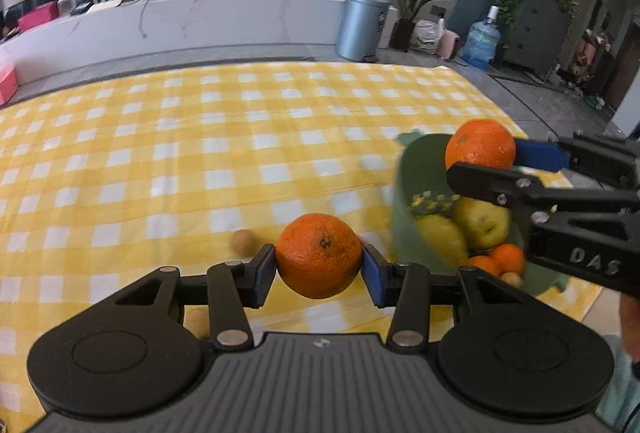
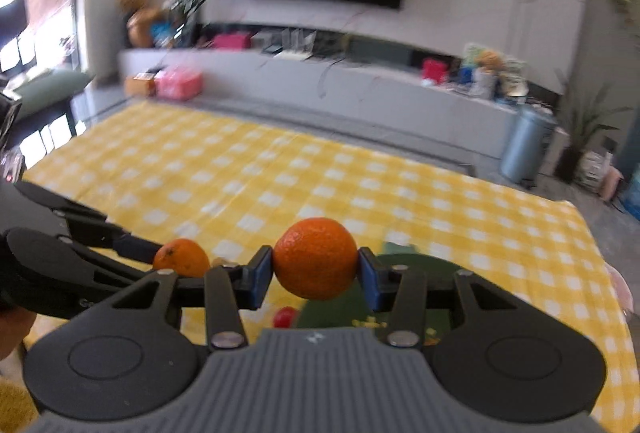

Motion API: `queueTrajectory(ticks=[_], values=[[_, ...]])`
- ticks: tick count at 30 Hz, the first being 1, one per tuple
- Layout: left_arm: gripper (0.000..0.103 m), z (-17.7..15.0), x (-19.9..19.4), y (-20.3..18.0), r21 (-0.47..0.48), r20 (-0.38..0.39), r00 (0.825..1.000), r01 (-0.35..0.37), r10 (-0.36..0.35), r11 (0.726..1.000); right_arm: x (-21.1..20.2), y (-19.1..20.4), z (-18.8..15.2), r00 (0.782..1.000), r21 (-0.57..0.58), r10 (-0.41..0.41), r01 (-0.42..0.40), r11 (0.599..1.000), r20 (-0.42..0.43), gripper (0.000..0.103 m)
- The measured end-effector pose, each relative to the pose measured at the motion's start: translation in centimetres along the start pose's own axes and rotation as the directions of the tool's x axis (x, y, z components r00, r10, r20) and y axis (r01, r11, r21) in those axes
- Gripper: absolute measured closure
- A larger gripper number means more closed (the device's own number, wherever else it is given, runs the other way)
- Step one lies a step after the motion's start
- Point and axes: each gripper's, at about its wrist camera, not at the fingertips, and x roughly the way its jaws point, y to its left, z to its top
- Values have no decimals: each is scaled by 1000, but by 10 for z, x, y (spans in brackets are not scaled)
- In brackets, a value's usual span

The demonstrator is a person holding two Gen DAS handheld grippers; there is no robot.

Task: Organize fruits
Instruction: 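Carry both oranges into the green colander and lower them with both tools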

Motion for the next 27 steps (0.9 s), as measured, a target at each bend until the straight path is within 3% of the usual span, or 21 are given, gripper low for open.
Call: queueTrajectory(ticks=[3, 7, 10, 15, 18, 27], values=[[51, 4, -3, -19, 27, 19, 1000, 23, -24, 999, -13, -13, -11, 998, 54, -62, 61, 997, 8, 60], [51, 10, 5, -45, 61, 16, 999, 47, -48, 997, -19, -34, -28, 983, 156, -176, 184, 971, -60, 60], [51, 10, 17, -62, 84, -2, 998, 67, -67, 994, -25, -50, -42, 979, 246, -193, 205, 947, -71, 60], [51, 10, 38, -86, 128, -29, 997, 79, -76, 989, -24, -57, -64, 951, 219, -299, 309, 925, -79, 60], [51, 10, 50, -98, 149, -48, 996, 76, -69, 986, -23, -67, -74, 959, 264, -270, 283, 922, -82, 60], [51, 6, 68, -104, 186, -78, 997, 32, -18, 982, -6, -84, -83, 958, 347, -258, 287, 893, -127, 60]])
